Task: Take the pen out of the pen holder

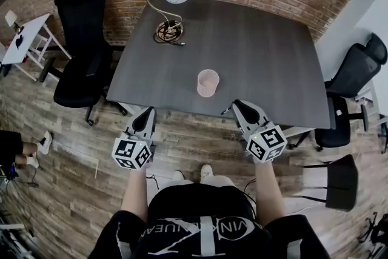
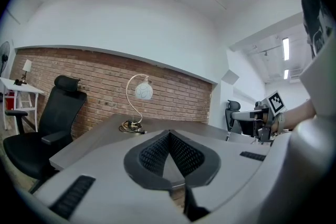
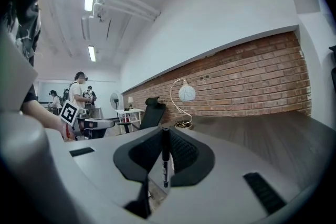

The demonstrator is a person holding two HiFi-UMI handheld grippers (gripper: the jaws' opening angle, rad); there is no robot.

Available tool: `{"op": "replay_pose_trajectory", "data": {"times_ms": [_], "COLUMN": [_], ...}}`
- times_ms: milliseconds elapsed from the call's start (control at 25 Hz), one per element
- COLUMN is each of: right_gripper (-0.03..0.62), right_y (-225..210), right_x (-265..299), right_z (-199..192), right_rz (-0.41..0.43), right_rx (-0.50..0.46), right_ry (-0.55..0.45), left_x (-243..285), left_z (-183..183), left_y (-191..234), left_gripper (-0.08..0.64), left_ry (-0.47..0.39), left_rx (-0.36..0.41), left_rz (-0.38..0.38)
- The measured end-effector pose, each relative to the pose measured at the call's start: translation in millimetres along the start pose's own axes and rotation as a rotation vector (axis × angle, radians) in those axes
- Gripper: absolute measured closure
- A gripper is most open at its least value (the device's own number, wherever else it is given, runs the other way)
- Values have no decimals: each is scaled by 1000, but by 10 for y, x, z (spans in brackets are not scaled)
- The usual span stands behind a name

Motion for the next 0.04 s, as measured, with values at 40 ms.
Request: {"op": "replay_pose_trajectory", "data": {"times_ms": [40], "right_gripper": [545], "right_y": [-5], "right_x": [1], "right_z": [-4], "right_rz": [4], "right_rx": [0], "right_ry": [0], "left_x": [9], "left_z": [2], "left_y": [-11], "left_gripper": [548], "left_ry": [-1], "left_rx": [2], "left_rz": [2]}}
Point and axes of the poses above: the fingertips, and each gripper's own axes: x forward along the fingers, y to its left, z out of its top, the point moved 6 cm from there along -x, backward along the fingers, and after that the axes turned 3 degrees about x, right-handed, at the moved point
